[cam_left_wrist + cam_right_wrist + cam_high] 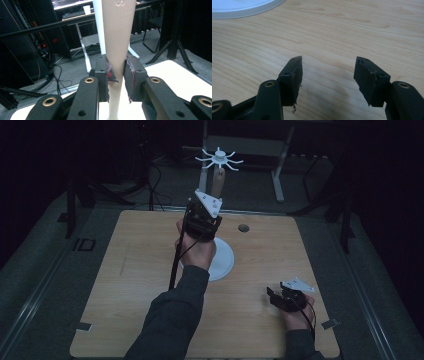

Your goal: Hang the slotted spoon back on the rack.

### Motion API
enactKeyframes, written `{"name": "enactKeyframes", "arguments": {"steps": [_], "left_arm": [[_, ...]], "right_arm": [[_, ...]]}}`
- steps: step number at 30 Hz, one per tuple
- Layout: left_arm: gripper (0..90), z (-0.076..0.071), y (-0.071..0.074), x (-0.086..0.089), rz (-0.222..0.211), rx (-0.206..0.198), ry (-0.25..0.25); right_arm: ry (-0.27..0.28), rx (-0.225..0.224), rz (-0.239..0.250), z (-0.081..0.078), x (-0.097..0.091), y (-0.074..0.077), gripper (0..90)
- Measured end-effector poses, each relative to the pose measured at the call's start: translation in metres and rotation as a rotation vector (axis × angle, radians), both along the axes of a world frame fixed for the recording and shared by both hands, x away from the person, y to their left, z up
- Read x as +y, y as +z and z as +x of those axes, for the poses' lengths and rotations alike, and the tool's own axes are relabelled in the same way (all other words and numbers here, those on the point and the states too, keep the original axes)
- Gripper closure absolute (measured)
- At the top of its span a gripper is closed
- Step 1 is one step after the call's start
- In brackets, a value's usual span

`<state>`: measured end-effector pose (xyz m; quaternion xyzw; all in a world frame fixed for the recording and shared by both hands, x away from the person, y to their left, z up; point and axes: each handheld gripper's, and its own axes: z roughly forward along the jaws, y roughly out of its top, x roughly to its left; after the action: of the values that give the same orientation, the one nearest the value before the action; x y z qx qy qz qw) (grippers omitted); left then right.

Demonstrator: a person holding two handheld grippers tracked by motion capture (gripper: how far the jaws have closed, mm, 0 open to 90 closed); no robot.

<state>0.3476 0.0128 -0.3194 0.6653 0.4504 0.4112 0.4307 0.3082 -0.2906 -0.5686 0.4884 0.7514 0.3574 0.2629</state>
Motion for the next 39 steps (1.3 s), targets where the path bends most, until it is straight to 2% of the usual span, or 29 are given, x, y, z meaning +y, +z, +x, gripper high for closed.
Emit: {"name": "enactKeyframes", "arguments": {"steps": [9,16,26,28,39], "left_arm": [[74.2,0.007,-0.003,0.000,0.011,0.021,0.011],[73.1,0.008,-0.003,-0.001,0.014,0.019,0.002],[61.7,0.006,-0.003,0.000,-0.015,0.004,-0.037],[58.1,0.005,-0.004,0.000,-0.020,-0.005,-0.066],[46.1,-0.004,0.000,0.003,-0.045,-0.041,-0.084]], "right_arm": [[0.002,-0.001,-0.001,0.000,0.000,0.000,39.7],[0.001,0.000,0.000,0.000,0.000,0.000,39.6],[0.002,0.001,-0.002,0.000,0.001,-0.001,39.5],[0.001,0.002,-0.002,0.000,0.001,-0.001,39.4],[0.001,0.008,-0.005,0.000,0.002,-0.001,38.4]]}}
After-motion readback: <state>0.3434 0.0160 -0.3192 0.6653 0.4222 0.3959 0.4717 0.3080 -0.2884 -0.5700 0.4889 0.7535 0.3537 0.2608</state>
